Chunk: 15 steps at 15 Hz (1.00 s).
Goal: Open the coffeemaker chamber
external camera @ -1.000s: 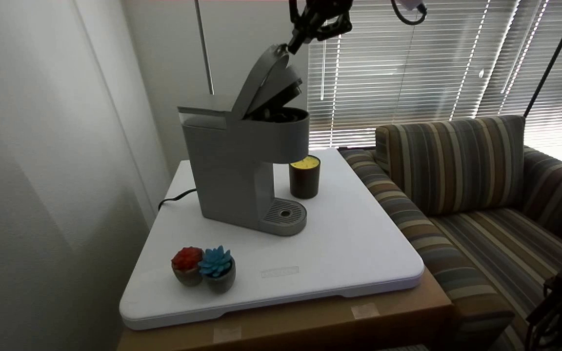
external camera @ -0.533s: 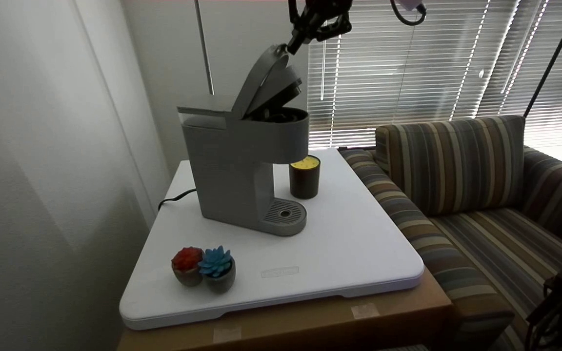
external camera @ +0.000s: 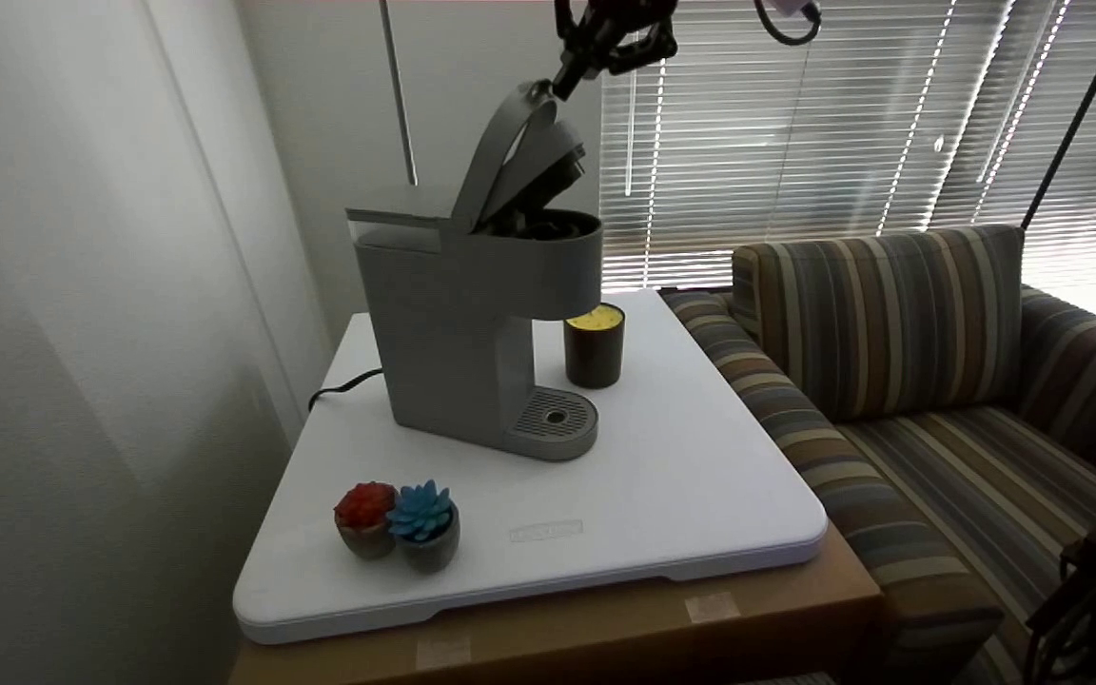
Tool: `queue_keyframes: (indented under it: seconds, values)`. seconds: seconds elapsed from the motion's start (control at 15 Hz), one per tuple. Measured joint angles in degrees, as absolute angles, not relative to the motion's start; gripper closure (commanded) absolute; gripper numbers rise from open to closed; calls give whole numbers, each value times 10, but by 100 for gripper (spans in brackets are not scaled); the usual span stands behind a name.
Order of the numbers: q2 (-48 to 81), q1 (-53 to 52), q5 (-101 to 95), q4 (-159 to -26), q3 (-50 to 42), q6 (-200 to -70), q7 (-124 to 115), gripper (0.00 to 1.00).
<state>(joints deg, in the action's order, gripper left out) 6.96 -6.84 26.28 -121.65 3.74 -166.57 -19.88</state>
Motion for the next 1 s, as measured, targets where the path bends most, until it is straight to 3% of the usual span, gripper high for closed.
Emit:
queue_keyframes:
  seconds: [1.0]
  values:
    - [103, -70, 233, -1161, 39, -1661, -199, 100]
